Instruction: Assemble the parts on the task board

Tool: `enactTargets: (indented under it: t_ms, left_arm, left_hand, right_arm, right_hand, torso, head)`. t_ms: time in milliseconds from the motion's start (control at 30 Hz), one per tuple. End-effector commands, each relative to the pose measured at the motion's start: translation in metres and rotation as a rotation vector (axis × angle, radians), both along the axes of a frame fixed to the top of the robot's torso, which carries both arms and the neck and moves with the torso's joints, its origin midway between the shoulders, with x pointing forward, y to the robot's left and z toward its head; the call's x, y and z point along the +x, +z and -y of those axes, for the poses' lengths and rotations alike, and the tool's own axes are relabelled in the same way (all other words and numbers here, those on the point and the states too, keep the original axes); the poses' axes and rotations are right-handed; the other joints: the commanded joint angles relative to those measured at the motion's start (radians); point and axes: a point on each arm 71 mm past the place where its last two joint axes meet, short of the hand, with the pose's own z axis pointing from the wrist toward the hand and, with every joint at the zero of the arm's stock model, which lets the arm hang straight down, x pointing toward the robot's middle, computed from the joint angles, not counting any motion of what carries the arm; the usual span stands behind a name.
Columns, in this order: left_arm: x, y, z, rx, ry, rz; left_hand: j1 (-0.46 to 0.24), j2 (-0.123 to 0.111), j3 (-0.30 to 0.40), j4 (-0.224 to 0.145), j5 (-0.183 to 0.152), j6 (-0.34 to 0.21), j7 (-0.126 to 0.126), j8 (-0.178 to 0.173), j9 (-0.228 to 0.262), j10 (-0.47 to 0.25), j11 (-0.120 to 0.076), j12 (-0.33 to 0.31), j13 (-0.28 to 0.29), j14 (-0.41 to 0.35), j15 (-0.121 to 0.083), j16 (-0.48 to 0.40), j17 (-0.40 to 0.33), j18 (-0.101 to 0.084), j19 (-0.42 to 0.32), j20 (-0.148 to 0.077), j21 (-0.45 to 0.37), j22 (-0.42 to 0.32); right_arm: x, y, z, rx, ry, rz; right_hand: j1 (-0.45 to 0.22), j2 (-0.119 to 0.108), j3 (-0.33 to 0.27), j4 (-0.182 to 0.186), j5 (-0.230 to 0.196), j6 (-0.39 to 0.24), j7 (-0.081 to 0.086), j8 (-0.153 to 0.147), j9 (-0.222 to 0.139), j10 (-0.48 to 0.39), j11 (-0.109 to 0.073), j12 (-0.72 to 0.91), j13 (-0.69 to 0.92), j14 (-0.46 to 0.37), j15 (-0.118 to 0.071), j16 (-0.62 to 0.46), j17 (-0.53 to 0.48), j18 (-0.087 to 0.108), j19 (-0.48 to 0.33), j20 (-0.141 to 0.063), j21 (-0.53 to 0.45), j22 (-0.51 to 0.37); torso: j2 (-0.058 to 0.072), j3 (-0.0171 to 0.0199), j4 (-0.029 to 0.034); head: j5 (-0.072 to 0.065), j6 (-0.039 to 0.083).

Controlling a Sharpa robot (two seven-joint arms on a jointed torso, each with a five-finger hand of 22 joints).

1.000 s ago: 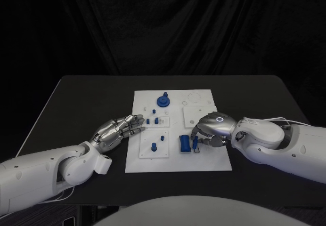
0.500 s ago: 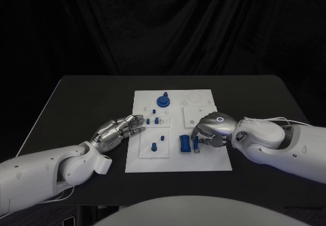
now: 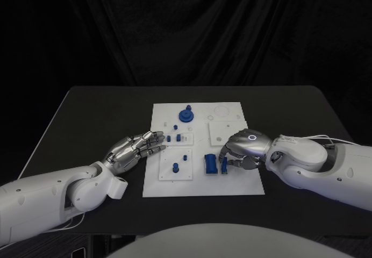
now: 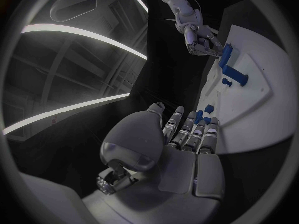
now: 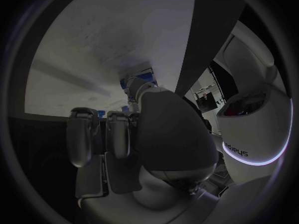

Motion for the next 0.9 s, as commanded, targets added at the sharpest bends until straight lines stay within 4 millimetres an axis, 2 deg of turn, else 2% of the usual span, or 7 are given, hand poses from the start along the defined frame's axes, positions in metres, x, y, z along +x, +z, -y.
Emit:
enactTargets:
  t_ms: [33,367,667,833,900]
  left_arm:
    - [-0.0003,0.0004,0.0017,-0.016,-0.005,0.001]
    - [-0.0002,0.0001,0.0017,-0.015,-0.007,-0.001]
    - [-0.0002,-0.0001,0.0020,-0.016,-0.009,-0.003]
    - [-0.0002,-0.0002,0.0017,-0.015,-0.010,-0.004]
    - [-0.0002,-0.0002,0.0017,-0.015,-0.010,-0.004]
  left_hand:
    - [-0.002,0.001,0.004,0.001,0.001,0.007,0.038,0.003,0.001,0.008,0.000,0.004,0.001,0.008,-0.002,0.006,0.001,-0.014,0.005,0.001,0.003,0.001]
    - [-0.004,0.000,0.005,0.002,0.001,0.011,0.041,0.005,0.001,0.008,-0.001,0.005,0.001,0.008,-0.002,0.007,0.001,-0.014,0.006,0.001,0.003,0.001]
    - [-0.004,0.000,0.006,0.003,0.001,0.012,0.042,0.005,0.002,0.009,-0.002,0.006,0.001,0.008,-0.003,0.007,0.001,-0.014,0.005,0.001,0.003,0.000]
    - [-0.004,0.000,0.006,0.003,0.001,0.012,0.042,0.005,0.002,0.009,-0.002,0.006,0.001,0.008,-0.003,0.007,0.001,-0.014,0.005,0.001,0.003,0.000]
    - [-0.004,0.000,0.006,0.003,0.001,0.012,0.042,0.005,0.002,0.009,-0.002,0.006,0.001,0.008,-0.003,0.007,0.001,-0.014,0.005,0.001,0.003,0.000]
  right_arm:
    - [-0.0011,-0.0005,-0.0001,-0.013,-0.005,0.000]
    - [0.0009,-0.0017,0.0010,-0.024,-0.024,-0.002]
    - [0.0028,-0.0025,0.0012,-0.030,-0.044,0.001]
    - [0.0029,-0.0021,0.0015,-0.025,-0.048,0.006]
    - [0.0028,-0.0018,0.0014,-0.022,-0.048,0.008]
  right_hand:
    - [-0.004,-0.005,0.002,0.003,-0.009,0.009,-0.001,0.003,0.000,0.106,-0.008,0.003,0.263,0.095,-0.008,0.006,0.226,-0.004,0.068,-0.009,0.004,0.238]
    - [0.001,-0.010,0.013,0.004,-0.021,-0.052,-0.009,-0.046,-0.026,0.106,-0.016,0.003,0.263,0.095,-0.014,0.006,0.226,-0.004,0.067,-0.016,0.002,0.237]
    - [0.005,-0.012,0.022,0.004,-0.032,-0.080,-0.017,-0.070,-0.044,0.106,-0.021,0.003,0.263,0.095,-0.018,0.006,0.226,-0.003,0.065,-0.019,-0.002,0.236]
    - [0.010,-0.010,0.026,0.002,-0.044,-0.058,-0.018,-0.063,-0.045,0.106,-0.024,0.003,0.263,0.097,-0.020,0.009,0.232,-0.003,0.066,-0.021,0.000,0.237]
    - [0.011,-0.009,0.024,0.001,-0.049,-0.019,-0.013,-0.043,-0.037,0.106,-0.020,0.003,0.263,0.098,-0.018,0.010,0.237,-0.004,0.067,-0.021,0.003,0.237]
  torso:
    - [0.000,0.0000,0.0007]
    - [0.000,-0.0004,0.0008]
    - [0.000,0.0001,0.0021]
    - [0.001,0.0002,0.0019]
    - [0.001,-0.0001,0.0011]
  head:
    - [-0.001,0.000]
    - [0.001,0.000]
    - [-0.002,0.000]
    - [-0.001,0.000]
    - [-0.001,0.000]
